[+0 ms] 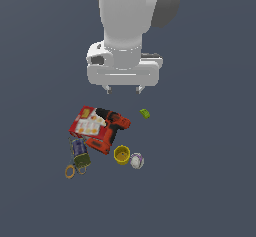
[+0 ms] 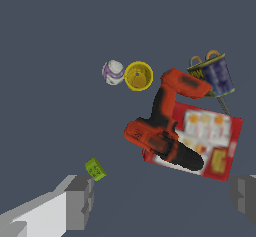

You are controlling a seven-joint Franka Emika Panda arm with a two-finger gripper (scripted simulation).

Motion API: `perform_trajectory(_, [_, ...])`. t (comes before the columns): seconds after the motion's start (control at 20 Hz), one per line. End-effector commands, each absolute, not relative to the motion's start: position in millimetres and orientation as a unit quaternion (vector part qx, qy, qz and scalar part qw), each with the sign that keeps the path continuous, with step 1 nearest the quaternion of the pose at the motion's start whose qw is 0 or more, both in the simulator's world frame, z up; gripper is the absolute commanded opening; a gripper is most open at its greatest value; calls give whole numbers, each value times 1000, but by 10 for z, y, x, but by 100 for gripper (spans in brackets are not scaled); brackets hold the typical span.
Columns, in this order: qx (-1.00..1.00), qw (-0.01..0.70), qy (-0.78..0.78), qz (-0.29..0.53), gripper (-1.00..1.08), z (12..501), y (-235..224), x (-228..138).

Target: Pick up a designated object from a clutter of objects.

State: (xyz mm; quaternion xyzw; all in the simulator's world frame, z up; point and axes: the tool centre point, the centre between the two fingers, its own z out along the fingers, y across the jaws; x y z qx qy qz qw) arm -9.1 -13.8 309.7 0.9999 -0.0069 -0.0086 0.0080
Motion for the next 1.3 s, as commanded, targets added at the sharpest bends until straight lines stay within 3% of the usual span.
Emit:
perform_trajectory(0.0, [1000,8,-7,-9,100,3097,-138,-91])
perform_trajectory(0.45, [999,17,-26,-10,100,3132,-467,-164])
perform_trajectory(1.25, [1000,18,11,-10,100,2791,-281,-180])
